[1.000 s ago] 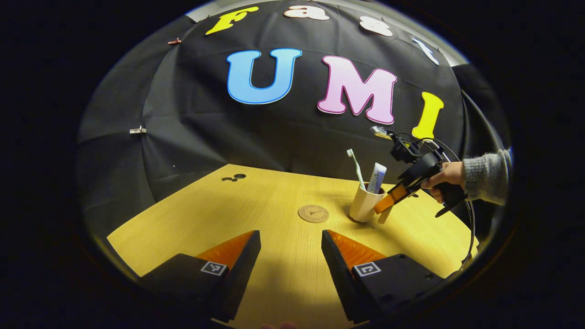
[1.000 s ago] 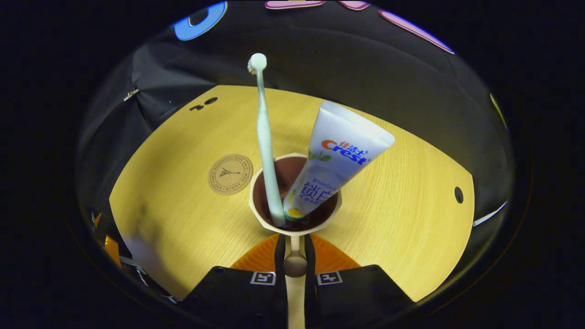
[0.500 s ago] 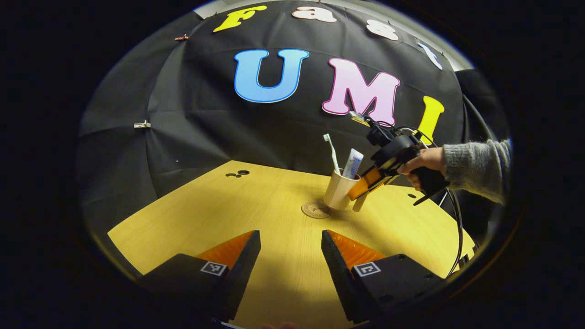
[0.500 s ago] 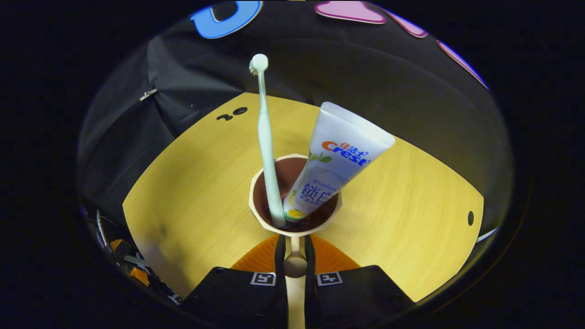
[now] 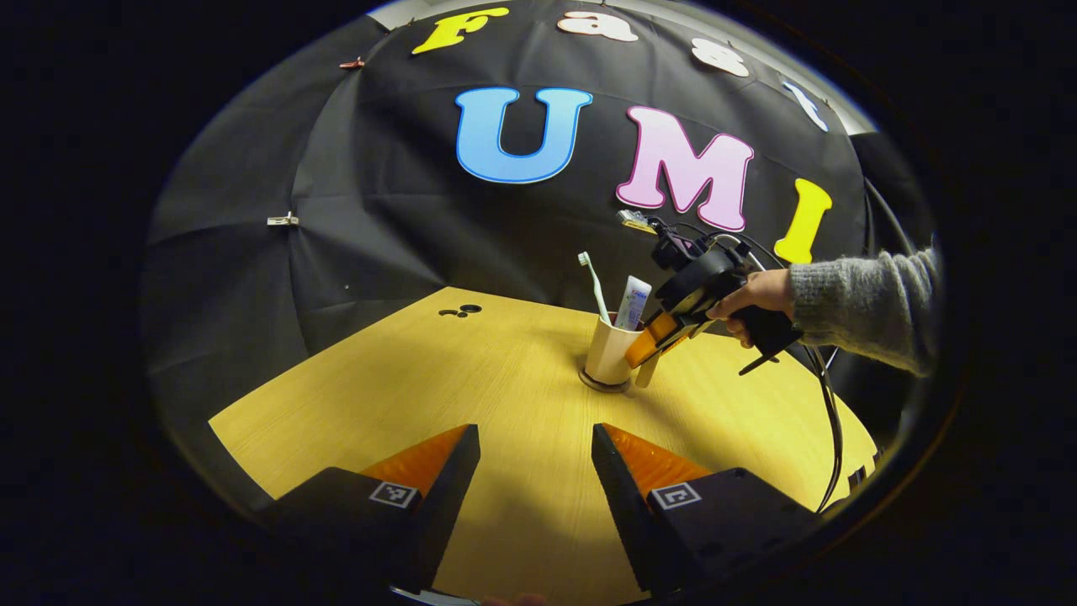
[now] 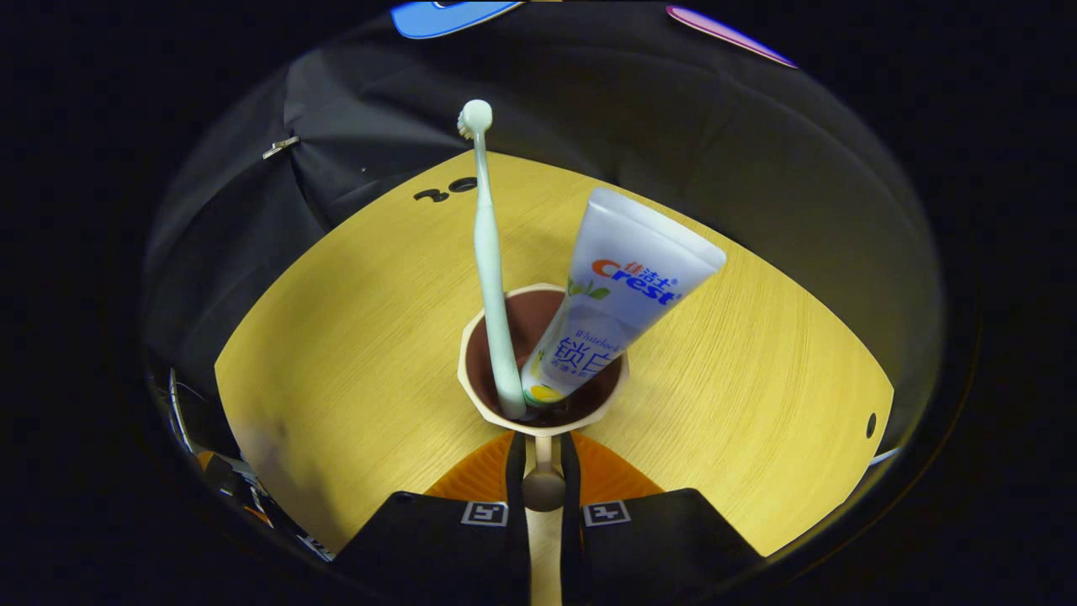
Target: Put the toothbrush and toothpaste on the desktop into the cup, then pick up the cup and place it on the coaster on the desktop.
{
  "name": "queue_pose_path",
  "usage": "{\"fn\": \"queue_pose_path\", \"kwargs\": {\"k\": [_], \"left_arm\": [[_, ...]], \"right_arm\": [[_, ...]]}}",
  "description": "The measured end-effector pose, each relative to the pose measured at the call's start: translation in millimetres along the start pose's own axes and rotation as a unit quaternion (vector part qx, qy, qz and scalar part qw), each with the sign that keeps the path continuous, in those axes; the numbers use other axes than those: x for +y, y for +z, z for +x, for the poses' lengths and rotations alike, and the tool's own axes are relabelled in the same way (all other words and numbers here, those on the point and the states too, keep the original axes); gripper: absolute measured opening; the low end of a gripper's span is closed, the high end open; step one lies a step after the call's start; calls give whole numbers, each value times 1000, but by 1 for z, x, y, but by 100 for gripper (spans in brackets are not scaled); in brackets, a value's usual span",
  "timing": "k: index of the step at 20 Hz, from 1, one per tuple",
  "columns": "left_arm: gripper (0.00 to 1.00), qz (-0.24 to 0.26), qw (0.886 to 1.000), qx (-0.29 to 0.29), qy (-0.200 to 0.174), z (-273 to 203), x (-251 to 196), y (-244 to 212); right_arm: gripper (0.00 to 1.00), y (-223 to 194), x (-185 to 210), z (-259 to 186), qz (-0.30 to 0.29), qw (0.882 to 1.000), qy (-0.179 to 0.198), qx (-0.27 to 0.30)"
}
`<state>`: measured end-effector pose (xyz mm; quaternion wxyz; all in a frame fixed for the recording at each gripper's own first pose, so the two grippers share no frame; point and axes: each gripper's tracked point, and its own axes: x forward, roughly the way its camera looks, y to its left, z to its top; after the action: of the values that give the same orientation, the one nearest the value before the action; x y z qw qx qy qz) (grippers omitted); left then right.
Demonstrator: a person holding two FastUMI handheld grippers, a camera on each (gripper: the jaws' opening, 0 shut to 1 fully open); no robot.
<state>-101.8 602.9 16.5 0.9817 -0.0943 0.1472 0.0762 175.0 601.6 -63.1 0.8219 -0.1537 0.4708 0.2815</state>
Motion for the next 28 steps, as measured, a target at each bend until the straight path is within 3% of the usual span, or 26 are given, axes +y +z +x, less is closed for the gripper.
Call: {"fn": "queue_pose_path", "kwargs": {"k": [5, 8, 9, 10, 13, 17, 20, 25, 28], "left_arm": [[86, -4, 1000, 2, 4, 2, 4, 0], [88, -6, 1000, 0, 3, 4, 4, 4], [89, -5, 1000, -1, 2, 5, 2, 6], [89, -3, 1000, -2, 2, 6, 2, 7], [89, 6, 1000, -2, -1, 6, -2, 12], [89, 17, 1000, -2, -8, 4, -11, 25], [90, 31, 999, -9, -8, 2, -21, 49], [90, 42, 998, -38, -7, -4, -36, 106], [91, 53, 997, -57, -23, -14, -55, 137]], "right_arm": [[18, -1, -1, 0, 0, 1000, -5, 8], [28, -11, 1, -3, -8, 1000, -8, 13], [23, -13, 3, -3, -8, 1000, -7, 16], [33, -13, 5, -4, -7, 1000, -2, 13], [44, -3, 4, -14, 5, 1000, 0, -30], [46, 17, -11, -61, 40, 993, -13, -111], [48, 31, -11, -122, 56, 981, -1, -188], [65, 33, 7, -237, 68, 950, 13, -306], [68, 26, 15, -300, 76, 931, 8, -357]]}}
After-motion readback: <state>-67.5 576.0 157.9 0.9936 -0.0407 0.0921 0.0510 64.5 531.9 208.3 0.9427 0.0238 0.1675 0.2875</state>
